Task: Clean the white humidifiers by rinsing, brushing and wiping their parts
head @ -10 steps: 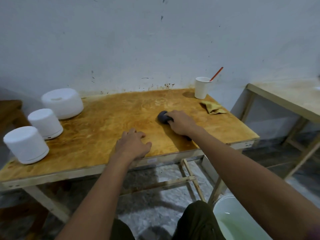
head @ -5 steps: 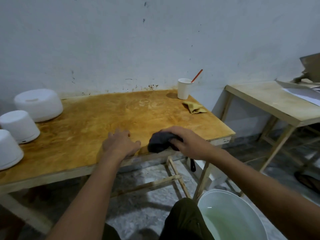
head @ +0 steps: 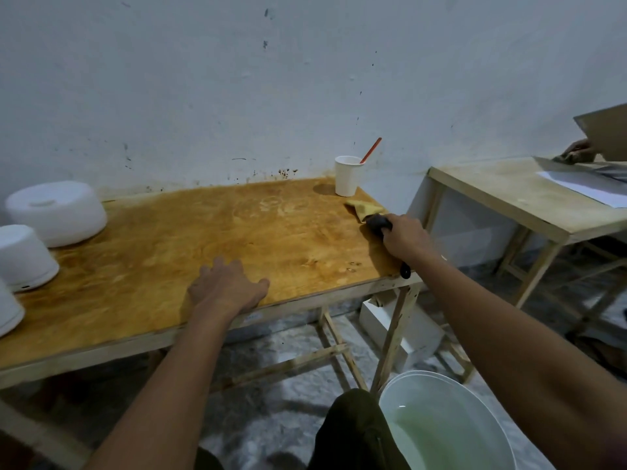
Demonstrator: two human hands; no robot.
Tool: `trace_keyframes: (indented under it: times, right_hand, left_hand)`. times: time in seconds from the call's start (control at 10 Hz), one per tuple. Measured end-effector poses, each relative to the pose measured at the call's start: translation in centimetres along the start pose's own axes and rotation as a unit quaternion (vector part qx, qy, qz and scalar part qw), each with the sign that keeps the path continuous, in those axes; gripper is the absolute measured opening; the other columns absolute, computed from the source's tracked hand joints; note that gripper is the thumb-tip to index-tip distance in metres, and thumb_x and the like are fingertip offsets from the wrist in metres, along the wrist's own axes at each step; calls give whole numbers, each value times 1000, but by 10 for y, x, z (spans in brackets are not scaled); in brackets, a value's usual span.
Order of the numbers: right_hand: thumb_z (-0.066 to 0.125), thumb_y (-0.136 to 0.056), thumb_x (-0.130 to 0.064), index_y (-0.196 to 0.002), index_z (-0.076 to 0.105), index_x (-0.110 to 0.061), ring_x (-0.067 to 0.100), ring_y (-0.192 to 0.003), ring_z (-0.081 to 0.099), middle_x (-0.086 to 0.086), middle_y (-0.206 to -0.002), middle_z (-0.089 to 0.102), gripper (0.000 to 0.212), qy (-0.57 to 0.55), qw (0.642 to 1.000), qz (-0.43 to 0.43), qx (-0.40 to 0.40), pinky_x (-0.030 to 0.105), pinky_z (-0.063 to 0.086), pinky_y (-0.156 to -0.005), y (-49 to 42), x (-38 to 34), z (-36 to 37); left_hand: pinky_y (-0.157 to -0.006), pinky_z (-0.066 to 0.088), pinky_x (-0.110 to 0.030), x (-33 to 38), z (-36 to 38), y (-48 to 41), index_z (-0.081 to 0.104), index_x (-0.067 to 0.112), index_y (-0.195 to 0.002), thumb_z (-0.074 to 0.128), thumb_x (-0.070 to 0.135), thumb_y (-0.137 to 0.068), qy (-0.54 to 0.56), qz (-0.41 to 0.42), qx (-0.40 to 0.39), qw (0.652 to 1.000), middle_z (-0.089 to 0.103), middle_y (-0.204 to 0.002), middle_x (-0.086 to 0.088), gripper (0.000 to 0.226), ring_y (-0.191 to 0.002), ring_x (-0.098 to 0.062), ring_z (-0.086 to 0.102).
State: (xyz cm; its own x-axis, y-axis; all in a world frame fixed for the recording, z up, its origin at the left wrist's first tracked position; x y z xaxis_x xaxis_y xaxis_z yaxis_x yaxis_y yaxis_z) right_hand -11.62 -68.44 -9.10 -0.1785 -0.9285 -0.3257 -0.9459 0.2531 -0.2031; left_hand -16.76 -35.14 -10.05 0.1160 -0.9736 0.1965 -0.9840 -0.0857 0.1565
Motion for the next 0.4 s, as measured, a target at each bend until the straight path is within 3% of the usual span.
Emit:
trace_keyframes:
  times: [0.3,0.4]
  right_hand:
    - [39,-98,-51,-145,41,-24,36,-129,40,14,-140,45,54,70,997,17,-33,52,33,-105,5,-6,11]
    - [39,-96,-53,-140,46,-22,38,-132,36,16,-143,42,55,76,997,18,2,57,24,-111,12,-27,10]
  left_hand:
    - [-110,32,-55,0,1,0,39,21,-146,40,71,-89,-9,0,10,1000,18,-159,-7,76,-142,-36,22]
    - [-108,36,-53,0,0,-2,40,20,-145,43,71,-88,-7,13,6,1000,21,-158,-7,77,-141,-35,24]
Point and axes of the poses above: each hand's wrist, its own y-axis away from the middle knuckle, its own z-axis out of the palm, x = y × z, the point moved 2 cm from there along -y, towards the middle knuckle
